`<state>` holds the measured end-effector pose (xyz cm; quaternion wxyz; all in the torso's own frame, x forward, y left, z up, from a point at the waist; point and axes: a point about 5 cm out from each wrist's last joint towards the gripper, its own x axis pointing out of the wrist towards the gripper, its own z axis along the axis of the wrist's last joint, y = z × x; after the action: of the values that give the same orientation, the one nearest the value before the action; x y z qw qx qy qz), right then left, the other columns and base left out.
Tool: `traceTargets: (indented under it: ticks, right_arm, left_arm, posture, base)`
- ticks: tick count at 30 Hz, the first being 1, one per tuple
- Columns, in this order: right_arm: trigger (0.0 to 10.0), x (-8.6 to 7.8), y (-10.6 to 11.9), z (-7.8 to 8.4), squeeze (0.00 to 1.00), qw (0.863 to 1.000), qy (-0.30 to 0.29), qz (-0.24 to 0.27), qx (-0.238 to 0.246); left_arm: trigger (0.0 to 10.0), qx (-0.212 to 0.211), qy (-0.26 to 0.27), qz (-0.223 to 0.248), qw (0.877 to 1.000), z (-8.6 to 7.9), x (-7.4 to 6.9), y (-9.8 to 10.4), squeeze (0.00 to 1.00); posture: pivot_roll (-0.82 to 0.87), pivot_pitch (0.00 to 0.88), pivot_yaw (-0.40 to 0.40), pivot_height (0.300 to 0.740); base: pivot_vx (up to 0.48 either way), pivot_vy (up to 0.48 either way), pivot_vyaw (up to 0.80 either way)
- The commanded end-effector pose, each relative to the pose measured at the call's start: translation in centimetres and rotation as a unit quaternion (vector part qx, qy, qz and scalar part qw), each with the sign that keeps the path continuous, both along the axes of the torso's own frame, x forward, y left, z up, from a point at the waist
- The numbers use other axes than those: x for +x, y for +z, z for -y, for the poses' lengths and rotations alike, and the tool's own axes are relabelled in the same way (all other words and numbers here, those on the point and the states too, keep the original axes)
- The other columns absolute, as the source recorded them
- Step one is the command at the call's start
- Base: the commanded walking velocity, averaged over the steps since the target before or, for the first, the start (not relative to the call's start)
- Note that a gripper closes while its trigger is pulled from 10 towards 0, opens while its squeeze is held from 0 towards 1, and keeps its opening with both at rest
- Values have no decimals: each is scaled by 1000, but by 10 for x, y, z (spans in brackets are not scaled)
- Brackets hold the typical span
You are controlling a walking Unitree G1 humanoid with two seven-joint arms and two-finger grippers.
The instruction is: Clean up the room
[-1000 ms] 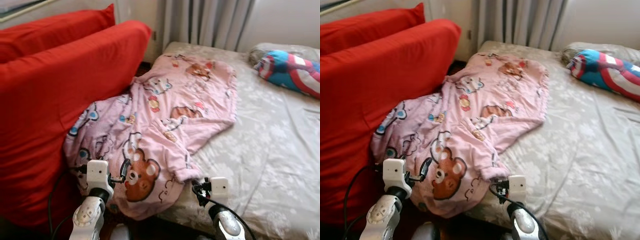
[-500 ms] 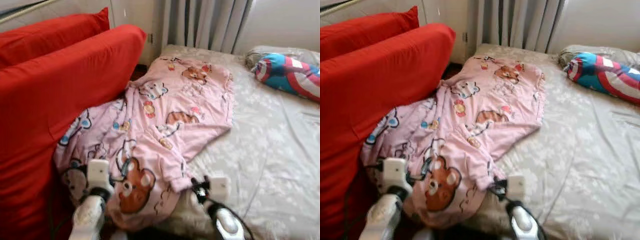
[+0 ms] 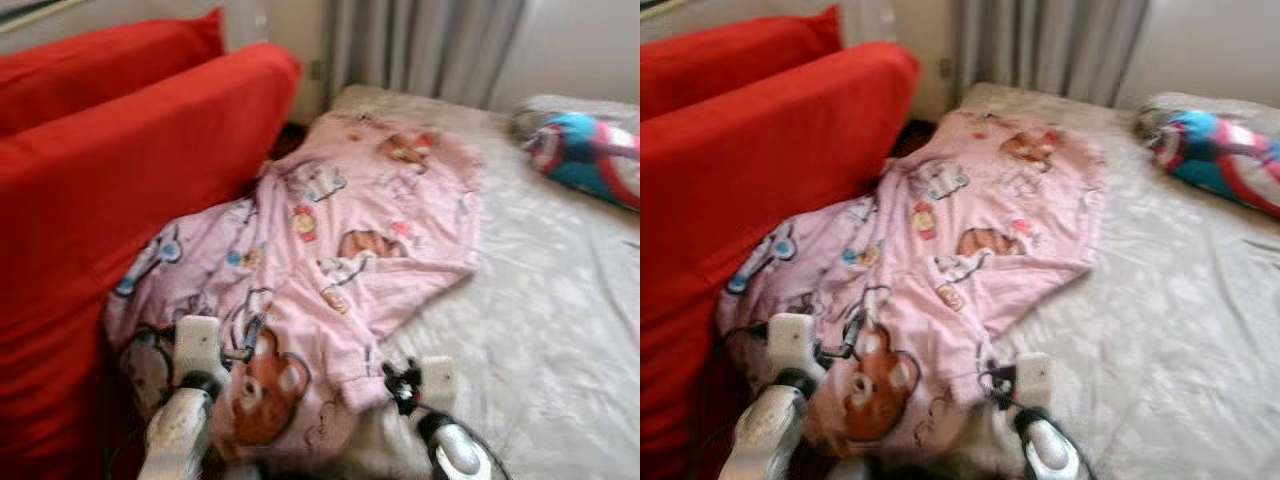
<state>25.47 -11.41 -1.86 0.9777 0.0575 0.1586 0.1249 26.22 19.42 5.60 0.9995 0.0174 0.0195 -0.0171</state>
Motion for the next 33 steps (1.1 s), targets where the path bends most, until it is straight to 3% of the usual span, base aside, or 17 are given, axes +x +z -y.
traceTargets:
  ticks: [1,8,13,16,17,18,19,20,21,25,26,27,28,30,31,32,33]
  right_arm:
    - [10000,-14,-13,16,0,999,-19,-30,-12]
    - [10000,-15,-19,17,0,998,-20,-63,-17]
    - [10000,-9,-18,27,0,992,-82,-89,45]
    - [10000,-5,-16,27,43,994,-61,-89,13]
    - [10000,-2,-14,25,698,995,-48,-87,5]
    - [10000,0,-13,24,698,995,-43,-87,5]
    - [10000,1,-13,22,1000,996,-27,-90,-8]
    - [10000,4,-12,19,1000,993,10,-88,-78]
    - [10000,5,-11,18,1000,990,31,-83,-110]
    - [10000,7,-11,18,1000,979,68,-81,-175]
    - [10000,10,-9,18,847,974,81,-76,-196]
    - [10000,12,-8,18,847,973,87,-72,-201]
    - [10000,14,-6,17,686,971,93,-69,-207]
    - [10000,17,-3,15,620,967,105,-61,-223]
    - [10000,19,-2,14,388,963,114,-57,-235]
    - [10000,20,-1,13,0,960,124,-54,-247]
    - [10000,21,-1,13,0,957,129,-51,-255]
  left_arm:
    - [10000,-10,-19,0,1000,15,2,-1,0]
    - [10000,-14,-25,3,1000,16,2,0,0]
    - [10000,-12,-27,3,1000,16,2,0,0]
    - [10000,-11,-28,5,1000,16,3,2,0]
    - [10000,-11,-29,5,1000,16,4,2,0]
    - [10000,-11,-29,5,1000,16,4,2,0]
    - [10000,-10,-30,6,999,17,5,3,0]
    - [10000,-10,-32,7,999,17,7,4,0]
    - [10000,-10,-33,9,999,18,8,5,0]
    - [10000,-9,-36,16,999,18,11,9,0]
    - [10000,-11,-34,23,999,17,14,14,0]
    - [10000,-12,-32,26,999,16,16,16,0]
    - [10000,-12,-32,29,999,16,17,18,0]
    - [10000,-13,-32,35,999,16,18,22,0]
    - [10000,-14,-32,39,999,16,19,24,0]
    - [10000,-15,-33,41,998,17,19,26,0]
    - [10000,-16,-33,43,998,18,18,26,0]
  posture:
    - [-40,60,-47,653]
    - [-40,67,-46,653]
    - [-34,77,-43,653]
    - [-33,82,-41,653]
    - [-32,84,-40,653]
    - [-32,84,-40,653]
    - [-31,86,-40,653]
    - [-27,91,-42,653]
    - [-27,91,-42,653]
    - [-11,105,-47,653]
    - [-9,111,-49,653]
    - [-9,111,-49,653]
    - [0,120,-50,653]
    - [5,128,-51,653]
    - [9,138,-52,653]
    - [10,146,-56,653]
    - [15,151,-58,653]
  base:
    - [262,0,800]
    - [0,0,0]
    - [0,0,0]
    - [0,0,0]
    - [0,0,0]
    - [0,0,0]
    - [0,0,0]
    - [0,0,0]
    - [0,0,0]
    - [0,0,0]
    - [0,0,0]
    - [0,0,0]
    - [0,0,0]
    - [0,0,0]
    - [0,0,0]
    - [0,0,0]
    - [0,0,0]
